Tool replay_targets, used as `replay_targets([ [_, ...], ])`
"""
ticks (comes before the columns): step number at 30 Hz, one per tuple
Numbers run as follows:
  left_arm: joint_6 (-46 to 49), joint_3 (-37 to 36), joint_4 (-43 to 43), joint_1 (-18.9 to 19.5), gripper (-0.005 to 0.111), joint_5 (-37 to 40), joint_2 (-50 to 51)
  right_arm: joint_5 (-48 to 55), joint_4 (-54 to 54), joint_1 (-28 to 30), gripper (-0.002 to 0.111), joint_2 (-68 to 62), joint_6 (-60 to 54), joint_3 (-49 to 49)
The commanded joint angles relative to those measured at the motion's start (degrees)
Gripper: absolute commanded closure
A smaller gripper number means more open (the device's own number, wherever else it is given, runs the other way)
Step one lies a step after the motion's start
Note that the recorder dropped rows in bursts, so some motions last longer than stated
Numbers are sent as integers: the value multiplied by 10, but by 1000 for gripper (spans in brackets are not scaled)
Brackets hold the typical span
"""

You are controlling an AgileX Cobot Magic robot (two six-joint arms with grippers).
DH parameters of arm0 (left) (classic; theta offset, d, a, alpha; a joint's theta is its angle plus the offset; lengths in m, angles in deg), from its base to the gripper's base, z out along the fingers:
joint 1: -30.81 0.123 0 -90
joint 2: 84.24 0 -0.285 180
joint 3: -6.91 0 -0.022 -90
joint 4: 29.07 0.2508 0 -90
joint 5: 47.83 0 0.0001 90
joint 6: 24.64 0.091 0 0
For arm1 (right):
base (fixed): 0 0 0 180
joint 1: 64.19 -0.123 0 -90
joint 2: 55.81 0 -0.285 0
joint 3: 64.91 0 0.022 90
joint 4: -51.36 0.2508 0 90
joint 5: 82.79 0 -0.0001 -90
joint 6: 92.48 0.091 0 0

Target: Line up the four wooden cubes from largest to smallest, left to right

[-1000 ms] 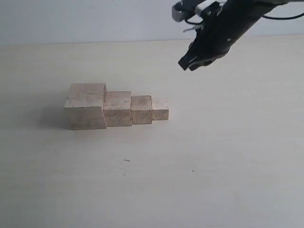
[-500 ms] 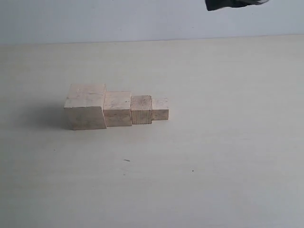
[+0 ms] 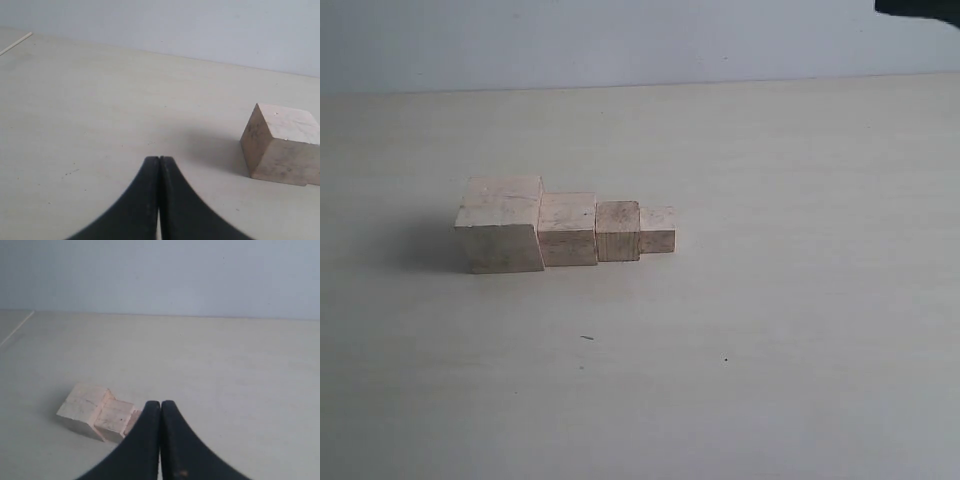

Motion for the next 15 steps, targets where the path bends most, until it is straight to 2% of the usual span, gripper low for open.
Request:
replay_targets([
  [1, 0, -2, 1, -4, 107, -5, -3, -6, -1, -2, 108, 40, 0, -2],
  [8, 0, -2, 1, -4, 107, -5, -3, -6, -1, -1, 108, 91, 0, -2],
  [10, 0, -2, 1, -4, 107, -5, -3, -5, -1, 16, 108, 105, -11, -5],
  [15, 0, -2, 1, -4, 107, -5, -3, -20, -15, 132, 108, 158, -11, -57],
])
